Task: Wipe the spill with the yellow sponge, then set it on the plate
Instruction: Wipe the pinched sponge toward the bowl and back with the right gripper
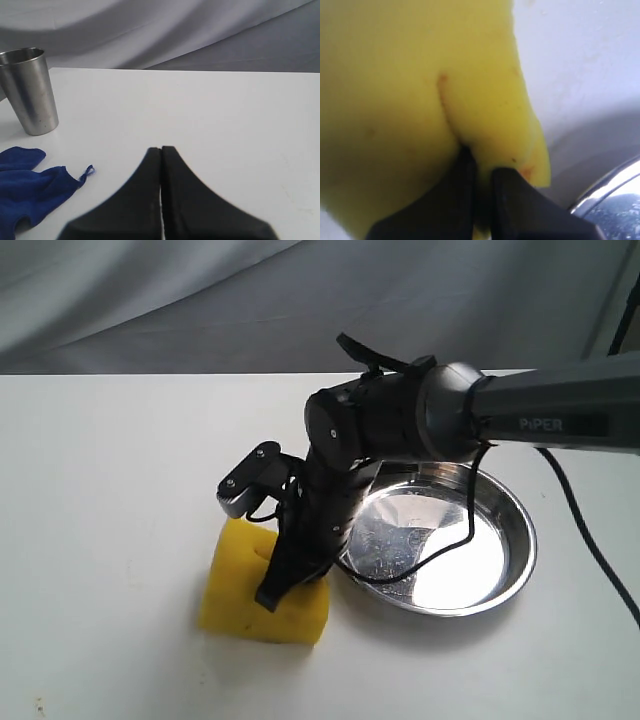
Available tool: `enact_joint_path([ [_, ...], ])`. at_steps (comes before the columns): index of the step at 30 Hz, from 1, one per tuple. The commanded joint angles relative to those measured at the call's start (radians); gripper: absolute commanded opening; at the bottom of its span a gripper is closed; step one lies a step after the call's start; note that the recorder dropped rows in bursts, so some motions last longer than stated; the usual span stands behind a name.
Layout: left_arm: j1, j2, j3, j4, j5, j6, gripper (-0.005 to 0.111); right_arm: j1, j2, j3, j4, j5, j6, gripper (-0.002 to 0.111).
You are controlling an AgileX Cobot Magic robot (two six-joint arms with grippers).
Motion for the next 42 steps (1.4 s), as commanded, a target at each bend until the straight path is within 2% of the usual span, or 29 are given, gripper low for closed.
enact_joint_path([
  [1,-0.004,-0.004,0.002,-0.001,-0.004,-0.004,0.000,0.042,-0.027,0.037,0.022,0.154,-0.010,0.000],
  [8,-0.004,-0.004,0.002,-0.001,-0.004,-0.004,0.000,0.109,-0.040,0.037,0.028,0.214,0.009,0.000],
  [13,-0.004,-0.004,0.002,-0.001,-0.004,-0.004,0.000,0.120,-0.040,0.037,-0.002,0.103,0.027,0.000],
  [16,-0.004,-0.004,0.002,-0.001,-0.004,-0.004,0.000,0.118,-0.038,0.014,-0.117,-0.010,0.133,0.000],
  [19,-0.004,-0.004,0.002,-0.001,-0.004,-0.004,0.000,0.118,-0.007,-0.071,-0.228,-0.018,0.198,0.000],
  [25,-0.004,-0.004,0.002,-0.001,-0.004,-0.004,0.000,0.118,0.123,-0.313,-0.240,0.027,0.198,0.000],
  [31,-0.004,-0.004,0.002,-0.001,-0.004,-0.004,0.000,0.118,0.237,-0.535,-0.240,0.266,0.198,0.000],
  [36,-0.004,-0.004,0.002,-0.001,-0.004,-0.004,0.000,0.120,0.241,-0.498,-0.201,0.416,0.194,0.000],
  [40,-0.004,-0.004,0.002,-0.001,-0.004,-0.004,0.000,0.139,0.231,-0.392,-0.105,0.428,0.194,0.000],
  [42,-0.004,-0.004,0.002,-0.001,-0.004,-0.004,0.000,0.182,0.200,-0.314,-0.113,0.411,0.194,0.000],
])
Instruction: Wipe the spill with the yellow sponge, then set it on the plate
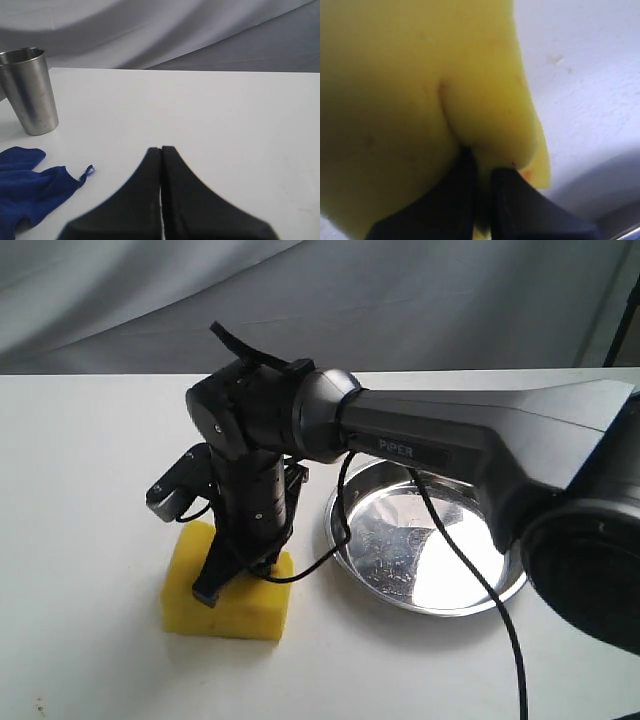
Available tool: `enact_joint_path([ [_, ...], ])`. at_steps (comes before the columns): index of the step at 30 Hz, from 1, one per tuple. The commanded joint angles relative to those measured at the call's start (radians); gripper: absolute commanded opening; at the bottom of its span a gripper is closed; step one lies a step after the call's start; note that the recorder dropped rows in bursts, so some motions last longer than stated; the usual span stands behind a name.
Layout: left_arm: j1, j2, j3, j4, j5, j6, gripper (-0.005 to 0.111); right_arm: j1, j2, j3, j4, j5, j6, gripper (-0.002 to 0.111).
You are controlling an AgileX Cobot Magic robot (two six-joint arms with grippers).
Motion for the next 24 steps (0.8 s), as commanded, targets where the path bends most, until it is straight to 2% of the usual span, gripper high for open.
enact_joint_path([
  [1,-0.004,-0.004,0.002,-0.001,-0.004,-0.004,0.000,0.073,-0.036,0.155,0.061,0.035,-0.002,0.000],
  [6,-0.004,-0.004,0.002,-0.001,-0.004,-0.004,0.000,0.117,-0.136,0.254,0.061,-0.016,0.004,0.000],
  [10,-0.004,-0.004,0.002,-0.001,-0.004,-0.004,0.000,0.107,-0.195,0.272,0.025,-0.084,0.012,0.000],
  [12,-0.004,-0.004,0.002,-0.001,-0.004,-0.004,0.000,0.090,-0.188,0.272,-0.042,-0.186,0.014,0.000],
  [14,-0.004,-0.004,0.002,-0.001,-0.004,-0.004,0.000,0.048,-0.168,0.270,-0.138,-0.300,0.101,0.000],
  [16,-0.004,-0.004,0.002,-0.001,-0.004,-0.004,0.000,-0.038,-0.141,0.266,-0.180,-0.402,0.141,0.000],
  [20,-0.004,-0.004,0.002,-0.001,-0.004,-0.004,0.000,-0.116,-0.127,0.215,-0.154,-0.408,0.132,0.000],
  [24,-0.004,-0.004,0.002,-0.001,-0.004,-0.004,0.000,-0.136,-0.257,0.202,0.048,-0.335,-0.042,0.000],
])
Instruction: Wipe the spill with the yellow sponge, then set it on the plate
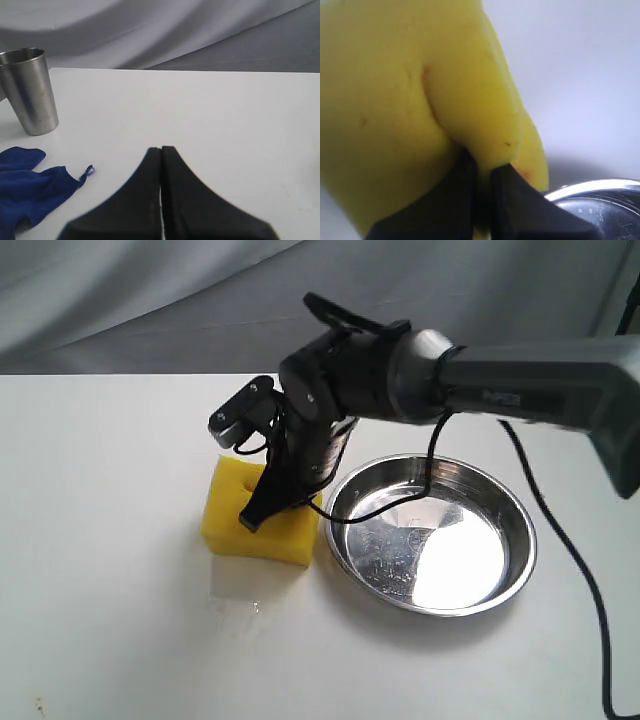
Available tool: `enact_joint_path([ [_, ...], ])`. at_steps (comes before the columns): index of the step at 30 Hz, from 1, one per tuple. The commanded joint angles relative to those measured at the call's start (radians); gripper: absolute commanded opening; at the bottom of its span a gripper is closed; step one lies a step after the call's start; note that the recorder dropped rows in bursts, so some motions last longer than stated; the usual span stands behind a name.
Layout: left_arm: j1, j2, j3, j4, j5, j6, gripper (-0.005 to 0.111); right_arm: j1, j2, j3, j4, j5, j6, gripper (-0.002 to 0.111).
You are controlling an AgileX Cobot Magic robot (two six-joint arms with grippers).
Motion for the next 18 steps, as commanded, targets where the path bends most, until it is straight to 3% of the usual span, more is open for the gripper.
enact_joint_path([
  [1,-0.004,-0.004,0.002,-0.001,-0.004,-0.004,0.000,-0.005,-0.142,-0.012,0.178,0.055,-0.135,0.000],
  [3,-0.004,-0.004,0.002,-0.001,-0.004,-0.004,0.000,-0.007,-0.234,-0.012,0.218,0.075,-0.166,0.000],
  [8,-0.004,-0.004,0.002,-0.001,-0.004,-0.004,0.000,-0.056,-0.378,-0.012,0.105,0.149,-0.131,0.000],
  [12,-0.004,-0.004,0.002,-0.001,-0.004,-0.004,0.000,-0.204,-0.434,0.035,0.114,0.215,-0.122,0.000],
  [14,-0.004,-0.004,0.002,-0.001,-0.004,-0.004,0.000,-0.254,-0.444,0.113,0.235,0.180,-0.194,0.000],
  [18,-0.004,-0.004,0.002,-0.001,-0.004,-0.004,0.000,-0.260,-0.443,0.242,0.625,0.130,-0.522,0.000],
])
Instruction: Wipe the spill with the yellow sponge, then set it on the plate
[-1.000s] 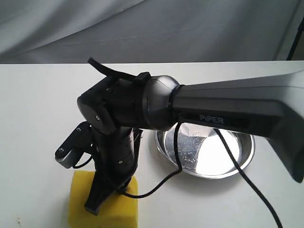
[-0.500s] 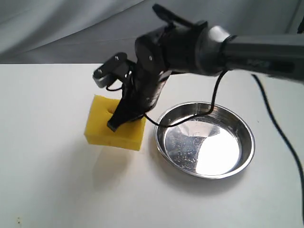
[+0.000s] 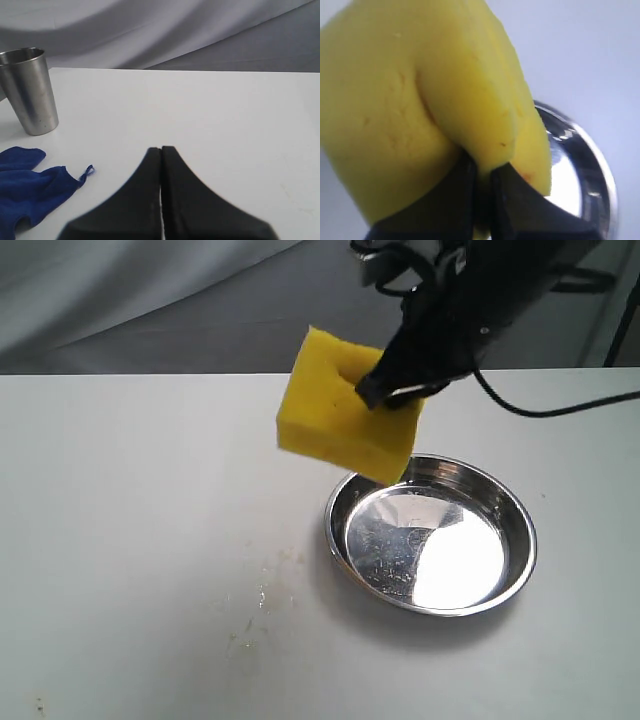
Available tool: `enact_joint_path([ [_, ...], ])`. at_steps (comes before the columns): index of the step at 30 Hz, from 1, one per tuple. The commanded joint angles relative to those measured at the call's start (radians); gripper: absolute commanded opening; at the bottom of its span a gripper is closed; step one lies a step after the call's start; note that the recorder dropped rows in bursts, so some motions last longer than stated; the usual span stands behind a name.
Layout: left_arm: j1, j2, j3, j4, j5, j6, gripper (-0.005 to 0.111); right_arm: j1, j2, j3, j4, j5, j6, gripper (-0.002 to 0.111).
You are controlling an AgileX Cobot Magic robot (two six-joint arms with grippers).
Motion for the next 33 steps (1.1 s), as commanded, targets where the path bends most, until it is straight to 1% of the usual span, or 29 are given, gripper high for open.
enact_joint_path([
  [1,-0.004,-0.004,0.002,-0.001,-0.004,-0.004,0.000,-0.001,0.002,0.140,0.455,-0.043,-0.314,0.000],
  [3,-0.004,-0.004,0.002,-0.001,-0.004,-0.004,0.000,-0.001,0.018,0.172,0.530,-0.028,-0.354,0.000],
  [8,-0.004,-0.004,0.002,-0.001,-0.004,-0.004,0.000,-0.001,0.096,0.245,0.635,-0.007,-0.477,0.000],
  [11,-0.004,-0.004,0.002,-0.001,-0.004,-0.004,0.000,-0.001,0.161,0.245,0.705,-0.001,-0.525,0.000],
  [13,-0.004,-0.004,0.002,-0.001,-0.004,-0.004,0.000,0.003,0.182,0.235,0.725,-0.043,-0.556,0.000],
  [15,-0.004,-0.004,0.002,-0.001,-0.004,-0.004,0.000,0.018,0.187,0.219,0.678,-0.147,-0.556,0.000],
  [20,-0.004,-0.004,0.002,-0.001,-0.004,-0.004,0.000,0.096,0.183,0.210,0.482,-0.577,-0.552,0.000],
  [23,-0.004,-0.004,0.002,-0.001,-0.004,-0.004,0.000,0.146,0.199,0.210,0.446,-0.737,-0.552,0.000],
  [26,-0.004,-0.004,0.002,-0.001,-0.004,-0.004,0.000,0.200,0.231,0.210,0.364,-0.805,-0.552,0.000],
  [31,-0.004,-0.004,0.002,-0.001,-0.004,-0.004,0.000,0.282,0.283,0.210,0.174,-0.829,-0.551,0.000],
  [33,-0.004,-0.004,0.002,-0.001,-0.004,-0.004,0.000,0.300,0.288,0.210,0.138,-0.828,-0.550,0.000],
])
